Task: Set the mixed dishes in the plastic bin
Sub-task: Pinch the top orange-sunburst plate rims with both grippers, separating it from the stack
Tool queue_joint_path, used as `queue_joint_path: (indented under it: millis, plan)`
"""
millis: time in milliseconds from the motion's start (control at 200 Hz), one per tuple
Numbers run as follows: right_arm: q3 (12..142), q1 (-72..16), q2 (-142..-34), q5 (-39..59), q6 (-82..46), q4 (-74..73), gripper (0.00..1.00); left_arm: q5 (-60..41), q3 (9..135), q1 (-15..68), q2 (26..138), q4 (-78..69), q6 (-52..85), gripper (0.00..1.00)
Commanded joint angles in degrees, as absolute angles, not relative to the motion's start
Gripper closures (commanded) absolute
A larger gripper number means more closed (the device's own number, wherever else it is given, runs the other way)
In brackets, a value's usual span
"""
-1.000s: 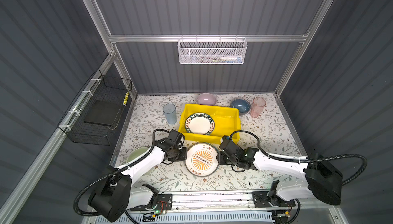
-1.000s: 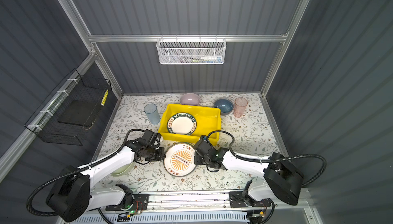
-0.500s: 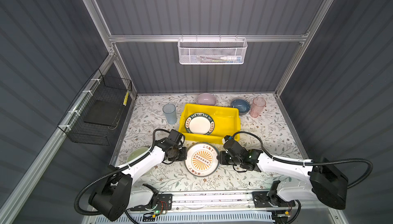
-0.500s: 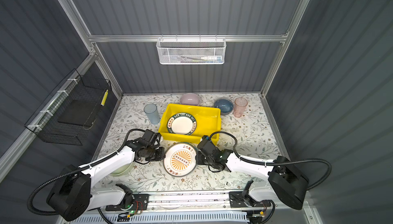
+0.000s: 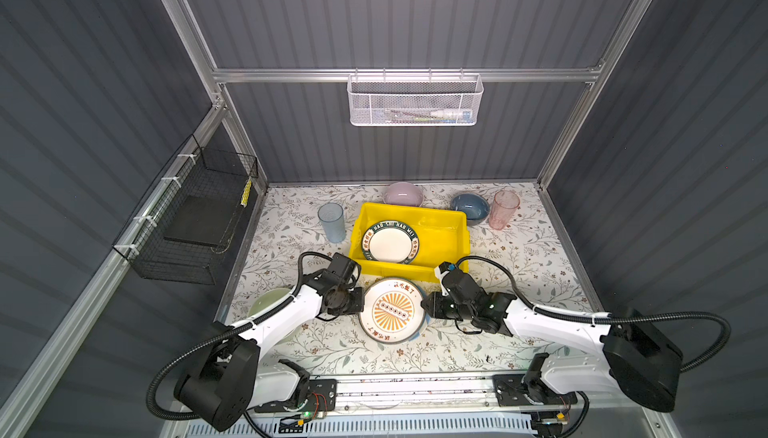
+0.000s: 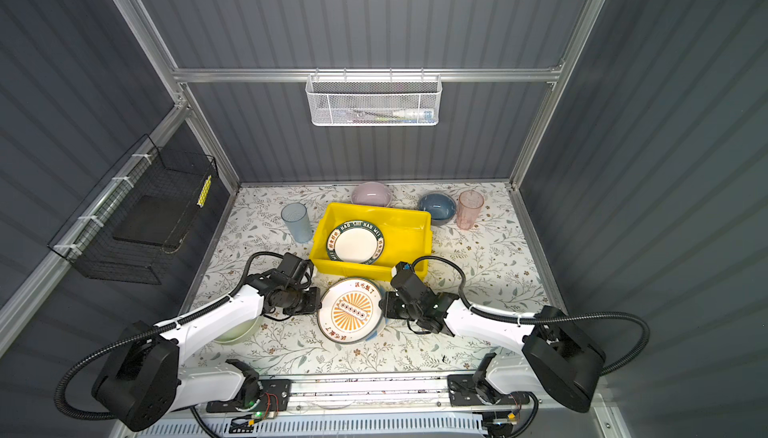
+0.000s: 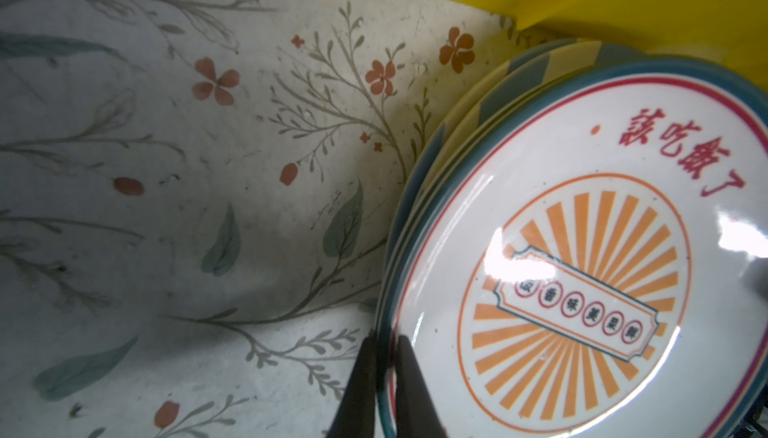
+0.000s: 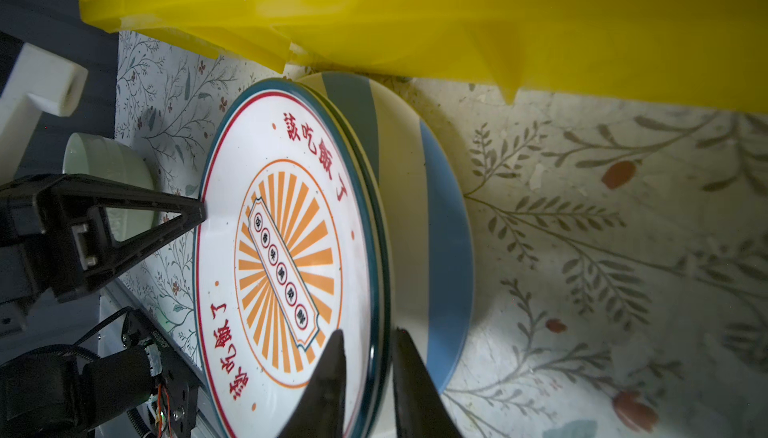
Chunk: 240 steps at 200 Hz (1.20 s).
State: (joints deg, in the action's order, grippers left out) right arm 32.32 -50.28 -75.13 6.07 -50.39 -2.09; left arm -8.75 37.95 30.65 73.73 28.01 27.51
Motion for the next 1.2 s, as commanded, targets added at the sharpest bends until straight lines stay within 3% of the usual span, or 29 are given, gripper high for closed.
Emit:
queue_joint_path:
  millis: [0, 270, 335, 390, 680, 1196]
  plan:
    - [33.8, -51.5, -76.9, 13.0, -50.2, -9.4, 0.77, -12.2, 36.5, 31.4, 75.0, 27.3, 27.8, 0.89]
    - [34.6, -51.5, -77.5, 12.2, -50.1, -8.5, 0.77, -12.4, 36.5, 31.4, 75.1, 27.1, 27.6, 0.89]
    - [35.4, -51.5, -76.9, 10.1, -49.8, -4.8, 0.66, -12.0, 36.6, 31.5, 75.0, 27.5, 27.7, 0.89]
    - [36.3, -51.4, -76.2, 8.1, -49.2, -1.1, 0.63, -11.4, 36.7, 31.4, 74.8, 28.1, 27.7, 0.89]
    - [39.9, -51.5, -72.4, 1.5, -45.9, 13.3, 0.63, -10.5, 37.0, 31.4, 74.7, 28.7, 27.7, 0.89]
    - [38.5, -51.4, -72.8, 6.3, -47.6, 7.5, 0.66, -10.6, 37.4, 31.5, 75.1, 28.7, 27.5, 0.89]
